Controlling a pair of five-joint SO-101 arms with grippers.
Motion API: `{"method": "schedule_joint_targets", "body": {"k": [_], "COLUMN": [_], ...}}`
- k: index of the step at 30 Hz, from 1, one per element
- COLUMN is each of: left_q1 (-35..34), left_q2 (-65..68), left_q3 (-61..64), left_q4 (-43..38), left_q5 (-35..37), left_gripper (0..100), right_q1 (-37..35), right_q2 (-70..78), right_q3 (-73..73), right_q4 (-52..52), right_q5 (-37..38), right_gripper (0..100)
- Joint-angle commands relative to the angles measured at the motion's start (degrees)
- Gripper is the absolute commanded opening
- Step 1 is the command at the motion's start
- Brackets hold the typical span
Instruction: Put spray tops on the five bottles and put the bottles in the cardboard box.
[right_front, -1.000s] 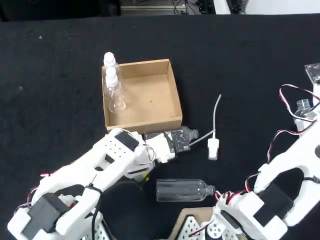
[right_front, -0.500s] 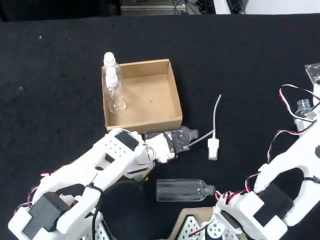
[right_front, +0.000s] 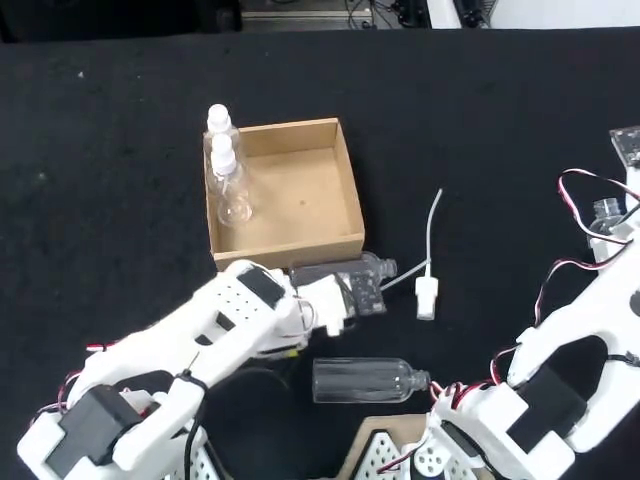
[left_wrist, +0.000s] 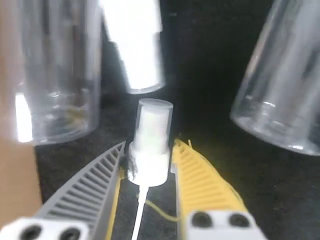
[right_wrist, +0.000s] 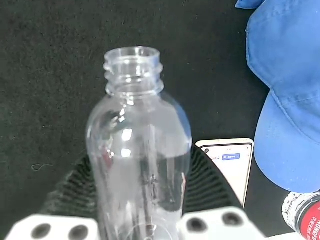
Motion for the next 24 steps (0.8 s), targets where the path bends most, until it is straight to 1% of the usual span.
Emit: {"method": "schedule_joint_targets", "body": {"k": [1, 5, 9, 13, 16, 20, 24], "left_q1": [2.86, 1.8, -1.8, -5.05, -6.2, -8.04, -11.65], "left_q2": [-0.88, -0.97, -0.97, -1.85, -6.95, -19.43, -30.95], "left_q3": [-3.82, -7.34, -14.55, -21.76, -23.87, -23.87, -25.36], "left_q4": [5.8, 13.45, 25.58, 34.37, 37.27, 38.59, 37.45], "left_q5": [-0.09, -0.18, -0.09, 0.0, 0.09, 0.35, 6.33], "left_gripper": [10, 10, 10, 10, 10, 10, 10], "right_q1": [1.14, 0.79, 0.7, -1.58, -4.48, -8.35, -13.98], "right_q2": [-0.48, -1.01, -1.01, -1.01, -1.36, -5.41, -11.82], "right_q3": [-0.75, -1.01, -1.89, -2.42, -3.21, -2.24, 1.89], "right_q4": [-1.05, -0.79, -0.79, -0.53, 1.85, 3.25, 2.9], "right_q5": [0.62, 0.35, 0.18, -4.57, -7.38, -11.16, -16.26], "right_gripper": [1.1, 1.1, 1.1, 1.1, 1.1, 1.1, 1.1]}}
